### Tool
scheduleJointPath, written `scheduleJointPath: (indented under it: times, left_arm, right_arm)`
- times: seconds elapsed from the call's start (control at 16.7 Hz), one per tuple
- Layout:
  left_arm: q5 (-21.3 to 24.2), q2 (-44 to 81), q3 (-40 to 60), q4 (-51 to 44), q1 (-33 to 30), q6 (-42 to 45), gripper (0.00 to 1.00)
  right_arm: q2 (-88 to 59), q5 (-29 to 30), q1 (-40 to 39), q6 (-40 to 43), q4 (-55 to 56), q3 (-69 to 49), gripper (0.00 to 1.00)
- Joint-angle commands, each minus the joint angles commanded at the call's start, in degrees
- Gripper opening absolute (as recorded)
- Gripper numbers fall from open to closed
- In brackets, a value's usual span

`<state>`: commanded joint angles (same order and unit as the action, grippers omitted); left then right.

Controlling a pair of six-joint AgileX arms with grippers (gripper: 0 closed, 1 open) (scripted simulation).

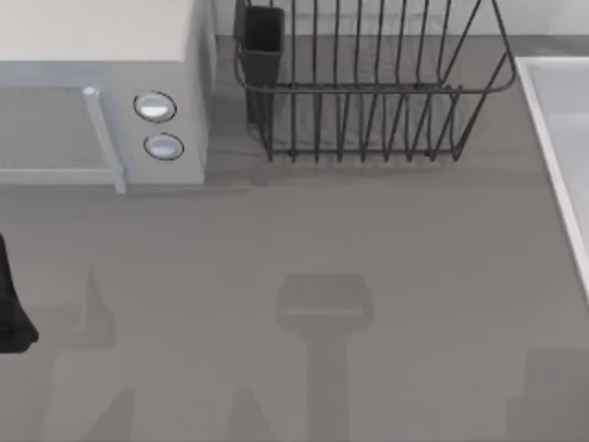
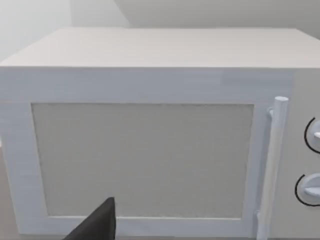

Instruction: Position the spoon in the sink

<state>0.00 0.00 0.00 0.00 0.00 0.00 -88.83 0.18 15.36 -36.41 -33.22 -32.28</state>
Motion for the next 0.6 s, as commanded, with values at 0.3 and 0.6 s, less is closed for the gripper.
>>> scheduleJointPath:
  times: [0.3, 0.6]
  left_arm:
    - [0.0, 0.0, 0.0, 0.0, 0.0, 0.0, 1.0]
    - [0.0, 0.0, 0.0, 0.0, 0.0, 0.0, 1.0]
  right_arm:
    - [4.26, 0.99, -0.26, -0.18, -6.19, -3.42, 0.0]
    - [8.37, 0.99, -0.29, 0.08, -18.92, -11.09, 0.0]
